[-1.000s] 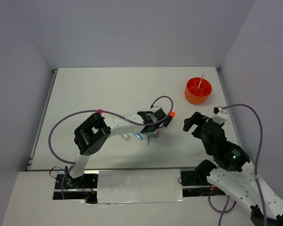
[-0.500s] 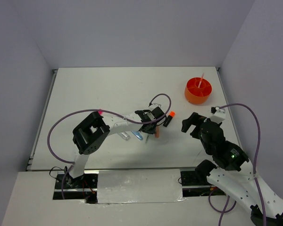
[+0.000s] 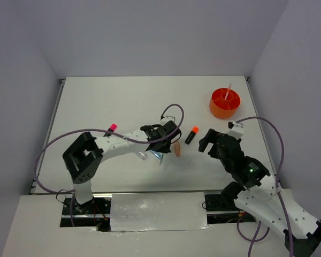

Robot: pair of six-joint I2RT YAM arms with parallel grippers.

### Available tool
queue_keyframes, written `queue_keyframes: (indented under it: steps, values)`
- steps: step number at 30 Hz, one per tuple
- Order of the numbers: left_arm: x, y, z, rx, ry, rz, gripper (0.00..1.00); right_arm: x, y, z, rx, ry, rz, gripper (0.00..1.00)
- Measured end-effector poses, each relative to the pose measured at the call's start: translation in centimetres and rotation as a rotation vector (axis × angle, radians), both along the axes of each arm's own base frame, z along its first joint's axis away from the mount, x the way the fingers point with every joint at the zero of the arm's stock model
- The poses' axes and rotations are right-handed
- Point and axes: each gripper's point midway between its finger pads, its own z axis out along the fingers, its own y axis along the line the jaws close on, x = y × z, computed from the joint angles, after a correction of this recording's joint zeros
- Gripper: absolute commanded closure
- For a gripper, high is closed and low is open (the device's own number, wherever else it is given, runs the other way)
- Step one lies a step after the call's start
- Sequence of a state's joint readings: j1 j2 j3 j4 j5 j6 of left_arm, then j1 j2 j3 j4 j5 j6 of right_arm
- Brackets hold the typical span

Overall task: Sort the stationery into containers
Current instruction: Pick up the pen from the center of the board, then pick up the pen cap from the center of the board.

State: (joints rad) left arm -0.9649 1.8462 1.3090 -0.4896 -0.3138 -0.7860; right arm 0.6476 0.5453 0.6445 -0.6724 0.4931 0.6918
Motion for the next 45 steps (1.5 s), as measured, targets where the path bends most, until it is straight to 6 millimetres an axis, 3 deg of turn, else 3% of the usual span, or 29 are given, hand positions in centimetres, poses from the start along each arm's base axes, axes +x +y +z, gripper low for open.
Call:
queue_keyframes:
  steps: [5, 9, 12, 15, 21, 25, 30, 35, 45]
  values:
    - [0.1, 0.5, 7.8, -0.116, -0.129, 0.015, 1.0, 0.7, 1.1, -4.5, -0.026, 0.133, -0.029, 0.02]
    - [-1.1, 1.3, 13.4, -0.211, -0.222, 0.001, 1.0, 1.0, 1.7, -8.0, -0.041, 0.248, -0.073, 0.08]
    - [-2.9, 3.1, 16.4, -0.261, -0.27, -0.037, 1.0, 1.0, 2.0, -9.8, -0.037, 0.304, -0.112, 0.15]
    - [-5.5, 5.4, 18.1, -0.283, -0.295, -0.093, 1.0, 1.0, 2.9, -10.4, -0.009, 0.308, -0.123, 0.16]
    - [-10.0, 9.4, 18.8, -0.299, -0.293, -0.163, 1.0, 0.9, 4.4, -13.1, -0.06, 0.378, -0.148, 0.16]
    - [-11.1, 13.0, 19.4, -0.301, -0.326, -0.142, 1.0, 0.7, 6.1, -14.4, -0.122, 0.423, -0.15, 0.16]
    - [-12.1, 15.7, 18.6, -0.32, -0.368, -0.152, 1.0, 0.8, 7.2, -15.2, -0.143, 0.439, -0.173, 0.18]
    - [-12.6, 15.8, 16.9, -0.296, -0.357, -0.202, 1.0, 0.9, 7.2, -15.4, -0.129, 0.44, -0.199, 0.19]
    - [-12.7, 14.9, 16.2, -0.292, -0.336, -0.226, 1.0, 0.7, 7.0, -15.8, -0.117, 0.447, -0.228, 0.3]
